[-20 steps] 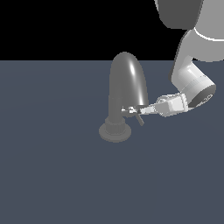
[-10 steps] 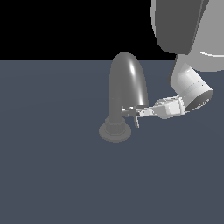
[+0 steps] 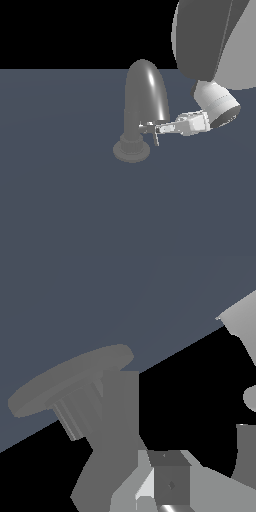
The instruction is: Turn on the faucet by rotating a designated handle.
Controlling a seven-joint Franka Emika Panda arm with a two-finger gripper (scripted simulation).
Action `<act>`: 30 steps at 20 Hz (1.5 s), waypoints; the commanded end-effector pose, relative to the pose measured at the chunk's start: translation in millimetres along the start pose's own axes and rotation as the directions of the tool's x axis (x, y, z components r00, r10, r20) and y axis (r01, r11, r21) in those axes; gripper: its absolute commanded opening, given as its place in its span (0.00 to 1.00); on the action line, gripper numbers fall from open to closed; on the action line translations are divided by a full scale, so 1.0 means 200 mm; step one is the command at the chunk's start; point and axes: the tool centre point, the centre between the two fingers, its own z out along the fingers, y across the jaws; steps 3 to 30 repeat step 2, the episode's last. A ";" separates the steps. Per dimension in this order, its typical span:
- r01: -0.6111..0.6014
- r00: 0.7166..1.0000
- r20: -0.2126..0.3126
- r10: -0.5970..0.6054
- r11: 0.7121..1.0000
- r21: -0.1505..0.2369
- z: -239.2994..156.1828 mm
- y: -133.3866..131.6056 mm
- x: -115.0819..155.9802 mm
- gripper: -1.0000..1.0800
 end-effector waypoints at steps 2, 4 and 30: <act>-0.052 0.999 0.009 0.052 0.997 0.051 0.03 -0.15 0.24 0.00; -0.052 0.999 0.009 0.052 0.997 0.051 0.03 -0.15 0.24 0.00; -0.052 0.999 0.009 0.052 0.997 0.051 0.03 -0.15 0.24 0.00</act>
